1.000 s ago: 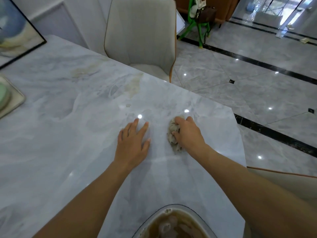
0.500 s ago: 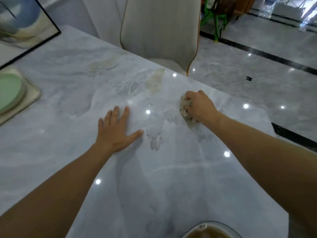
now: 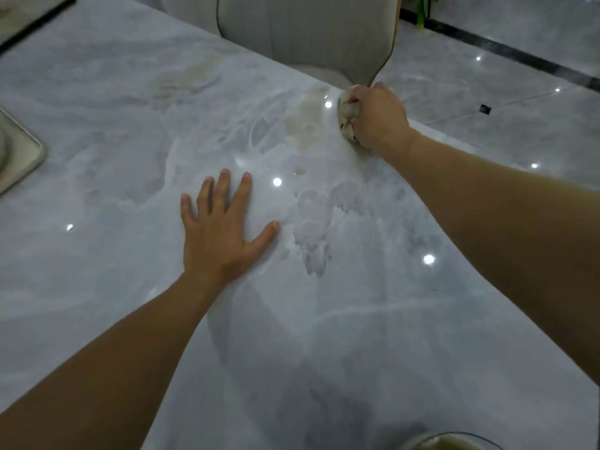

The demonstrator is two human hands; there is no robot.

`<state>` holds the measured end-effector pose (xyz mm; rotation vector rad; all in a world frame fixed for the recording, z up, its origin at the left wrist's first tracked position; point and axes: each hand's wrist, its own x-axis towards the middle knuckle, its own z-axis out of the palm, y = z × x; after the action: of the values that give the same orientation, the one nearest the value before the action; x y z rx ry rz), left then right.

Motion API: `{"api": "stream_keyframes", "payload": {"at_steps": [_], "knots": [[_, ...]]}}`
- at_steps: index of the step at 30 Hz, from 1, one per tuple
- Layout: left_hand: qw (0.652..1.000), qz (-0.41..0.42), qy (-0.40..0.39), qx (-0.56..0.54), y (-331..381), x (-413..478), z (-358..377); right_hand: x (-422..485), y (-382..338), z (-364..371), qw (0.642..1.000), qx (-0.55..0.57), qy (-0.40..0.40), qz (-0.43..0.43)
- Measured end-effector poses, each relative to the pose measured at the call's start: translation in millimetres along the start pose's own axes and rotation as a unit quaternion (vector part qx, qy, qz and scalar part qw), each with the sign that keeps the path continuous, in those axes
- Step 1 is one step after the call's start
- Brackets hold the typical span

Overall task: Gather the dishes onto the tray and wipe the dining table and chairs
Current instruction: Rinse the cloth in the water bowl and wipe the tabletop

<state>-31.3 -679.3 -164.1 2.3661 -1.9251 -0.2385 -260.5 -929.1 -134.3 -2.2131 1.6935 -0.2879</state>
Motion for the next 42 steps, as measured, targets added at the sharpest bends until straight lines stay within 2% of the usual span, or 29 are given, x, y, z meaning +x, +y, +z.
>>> {"api": "stream_keyframes", "payload": {"at_steps": [11,14,20,25,32,42], "knots": [[0.999,0.001,0.036,-0.012,-4,1,6,47,-16,26,0.998,-0.015,0.020,-0.057],[0.999,0.001,0.031,-0.018,-4,2,6,41,-34,11,0.997,-0.040,-0.003,-0.059],[1.000,-0.002,0.026,-0.016,-6,2,7,45,-43,-1,0.988,-0.040,-0.030,-0.145],[0.999,-0.002,0.028,-0.018,-5,2,6,42,-66,-2,0.981,-0.064,-0.055,-0.175],[0.999,-0.003,0.026,-0.020,-6,3,6,48,-82,-7,0.963,-0.106,-0.125,-0.216],[0.999,0.002,0.035,-0.022,-7,0,7,23,-70,10,0.946,-0.086,-0.126,-0.286]]}}
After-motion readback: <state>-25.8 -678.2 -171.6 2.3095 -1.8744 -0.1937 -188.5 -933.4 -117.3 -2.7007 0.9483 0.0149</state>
